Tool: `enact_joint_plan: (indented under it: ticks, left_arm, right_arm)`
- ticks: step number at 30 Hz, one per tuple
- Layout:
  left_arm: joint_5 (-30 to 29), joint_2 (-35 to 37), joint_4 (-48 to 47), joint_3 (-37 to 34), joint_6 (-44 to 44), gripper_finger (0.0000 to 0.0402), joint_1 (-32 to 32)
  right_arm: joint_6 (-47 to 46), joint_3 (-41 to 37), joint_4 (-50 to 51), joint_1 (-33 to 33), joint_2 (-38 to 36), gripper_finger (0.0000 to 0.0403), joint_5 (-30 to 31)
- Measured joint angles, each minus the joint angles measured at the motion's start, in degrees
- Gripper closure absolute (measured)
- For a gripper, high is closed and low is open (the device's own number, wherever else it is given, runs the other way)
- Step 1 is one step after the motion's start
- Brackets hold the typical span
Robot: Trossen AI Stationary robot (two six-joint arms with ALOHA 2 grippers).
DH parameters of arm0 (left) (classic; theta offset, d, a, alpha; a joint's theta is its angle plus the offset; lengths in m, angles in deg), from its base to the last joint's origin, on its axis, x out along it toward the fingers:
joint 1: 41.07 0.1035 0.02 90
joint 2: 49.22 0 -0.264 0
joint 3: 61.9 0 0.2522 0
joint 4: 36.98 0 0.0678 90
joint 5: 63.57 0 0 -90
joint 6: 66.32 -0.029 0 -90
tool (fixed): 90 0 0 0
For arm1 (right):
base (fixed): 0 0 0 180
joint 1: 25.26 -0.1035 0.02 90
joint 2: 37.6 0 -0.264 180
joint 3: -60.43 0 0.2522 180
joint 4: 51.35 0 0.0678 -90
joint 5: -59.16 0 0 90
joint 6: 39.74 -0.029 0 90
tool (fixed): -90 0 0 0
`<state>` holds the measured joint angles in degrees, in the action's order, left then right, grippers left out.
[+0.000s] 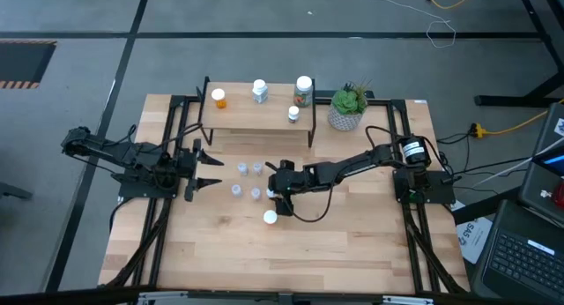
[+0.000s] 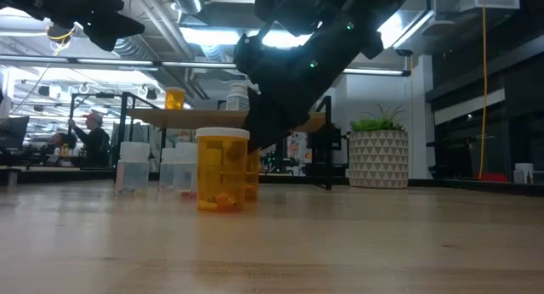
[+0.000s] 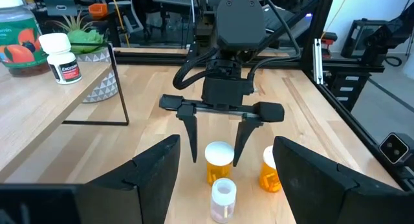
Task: Pick and place medicine bottles onto shelf by color
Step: Put the orange pill bottle on the shelf
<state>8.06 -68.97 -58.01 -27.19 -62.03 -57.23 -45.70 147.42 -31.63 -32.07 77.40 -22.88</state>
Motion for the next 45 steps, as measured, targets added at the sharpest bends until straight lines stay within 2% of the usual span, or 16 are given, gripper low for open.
enact_joint_plan:
  ticks: [9, 33, 42, 45]
  left_arm:
    - [0.0, 0.0, 0.0, 0.0, 0.02, 0.0159, 0.0]
    - [0.0, 0.0, -1.35, 0.0, 0.01, 0.0159, 0.0]
    - [0.0, 0.0, -1.33, -0.01, 0.01, 0.0159, 0.0]
    - [0.0, 0.0, -1.33, 0.0, 0.0, 0.0159, 0.0]
  right_arm:
    - [0.03, 0.0, 0.8, 0.0, -0.02, 0.0144, -0.02]
    - [-1.4, 0.02, -0.24, 0.0, -0.07, 0.0148, -0.02]
    - [-4.36, 0.02, -0.24, 0.0, -0.09, 0.019, -0.02]
    - [-4.48, 0.02, -0.2, -0.02, -0.09, 0.0193, -0.1]
